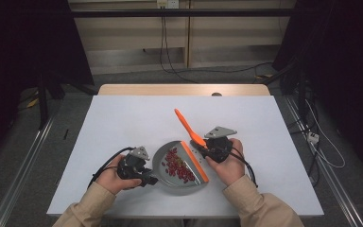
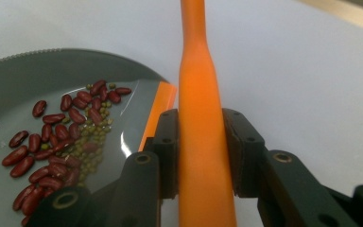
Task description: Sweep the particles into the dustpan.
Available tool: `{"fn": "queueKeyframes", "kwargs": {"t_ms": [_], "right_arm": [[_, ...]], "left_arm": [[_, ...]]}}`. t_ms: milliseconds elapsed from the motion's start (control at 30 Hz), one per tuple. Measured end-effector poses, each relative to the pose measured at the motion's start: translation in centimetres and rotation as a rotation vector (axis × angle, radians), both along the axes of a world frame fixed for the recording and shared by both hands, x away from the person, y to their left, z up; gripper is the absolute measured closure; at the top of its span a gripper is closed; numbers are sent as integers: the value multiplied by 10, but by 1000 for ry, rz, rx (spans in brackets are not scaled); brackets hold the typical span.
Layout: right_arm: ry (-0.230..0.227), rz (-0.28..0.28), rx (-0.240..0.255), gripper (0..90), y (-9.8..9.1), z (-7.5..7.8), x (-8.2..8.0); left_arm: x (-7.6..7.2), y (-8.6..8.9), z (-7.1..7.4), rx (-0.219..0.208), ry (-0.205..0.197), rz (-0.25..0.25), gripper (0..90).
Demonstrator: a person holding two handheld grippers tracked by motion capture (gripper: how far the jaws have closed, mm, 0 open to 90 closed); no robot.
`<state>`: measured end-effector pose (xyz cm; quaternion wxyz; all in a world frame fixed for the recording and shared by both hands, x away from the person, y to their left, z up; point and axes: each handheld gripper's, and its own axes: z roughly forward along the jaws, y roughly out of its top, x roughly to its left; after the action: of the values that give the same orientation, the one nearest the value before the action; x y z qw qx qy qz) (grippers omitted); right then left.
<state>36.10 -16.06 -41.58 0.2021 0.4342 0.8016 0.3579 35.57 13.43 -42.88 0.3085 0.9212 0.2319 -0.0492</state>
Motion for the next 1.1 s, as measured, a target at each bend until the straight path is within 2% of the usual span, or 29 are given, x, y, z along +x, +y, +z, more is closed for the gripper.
{"fn": "queueKeyframes", "kwargs": {"t_ms": [67,167,267,300,400,533,767,900,1067,1100], "right_arm": [[62,14,-48,650,2,3,6],[93,32,-101,641,6,7,14],[96,36,-129,708,8,6,19],[105,24,-111,710,9,5,19],[85,11,-79,712,10,2,14],[80,-8,0,712,10,-1,7],[47,-16,20,712,14,-3,-1],[44,-16,38,713,16,-4,-4],[44,-10,83,712,22,-1,-7],[45,-8,110,713,22,0,-7]], "left_arm": [[0,0,0,0,0,0,626],[0,0,0,0,-1,1,627],[0,0,0,-2,0,-1,626],[0,0,0,-1,-1,0,626],[1,0,-1,0,2,0,626],[1,-1,-1,-1,5,7,627],[2,-3,-3,4,13,11,627],[2,-3,-3,9,10,7,627],[2,-2,-3,9,12,8,627],[2,-2,-3,9,11,9,627]]}}
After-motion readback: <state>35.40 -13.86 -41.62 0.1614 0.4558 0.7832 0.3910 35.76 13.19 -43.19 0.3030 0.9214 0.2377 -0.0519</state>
